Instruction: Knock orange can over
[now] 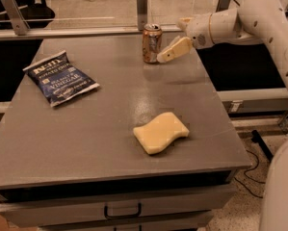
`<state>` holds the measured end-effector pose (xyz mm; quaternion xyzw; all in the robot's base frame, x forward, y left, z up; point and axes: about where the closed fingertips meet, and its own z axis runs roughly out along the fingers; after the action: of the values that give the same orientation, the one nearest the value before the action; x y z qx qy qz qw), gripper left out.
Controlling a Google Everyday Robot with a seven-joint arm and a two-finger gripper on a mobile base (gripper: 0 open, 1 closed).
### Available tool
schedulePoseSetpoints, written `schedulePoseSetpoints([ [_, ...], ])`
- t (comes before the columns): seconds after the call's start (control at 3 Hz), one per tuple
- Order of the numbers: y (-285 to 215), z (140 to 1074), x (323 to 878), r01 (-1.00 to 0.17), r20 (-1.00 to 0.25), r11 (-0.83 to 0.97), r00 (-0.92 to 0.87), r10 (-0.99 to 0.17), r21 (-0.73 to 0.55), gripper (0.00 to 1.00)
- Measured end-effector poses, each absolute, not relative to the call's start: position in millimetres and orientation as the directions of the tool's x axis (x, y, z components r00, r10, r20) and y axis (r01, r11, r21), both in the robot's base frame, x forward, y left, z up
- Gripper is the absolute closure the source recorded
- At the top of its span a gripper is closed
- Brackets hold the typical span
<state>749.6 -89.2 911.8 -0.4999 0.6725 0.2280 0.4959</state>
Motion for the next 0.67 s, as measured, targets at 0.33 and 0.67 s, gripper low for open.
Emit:
schedulePoseSetpoints([
  [0.33,-67.3,898.6,760.2,-0.921,-0.918,0.364,-0.016,-0.396,-0.141,0.0],
  [0.67,-46.9,893.4,756.8,-0.943,-0.934,0.315,-0.018,-0.357,-0.102,0.0],
])
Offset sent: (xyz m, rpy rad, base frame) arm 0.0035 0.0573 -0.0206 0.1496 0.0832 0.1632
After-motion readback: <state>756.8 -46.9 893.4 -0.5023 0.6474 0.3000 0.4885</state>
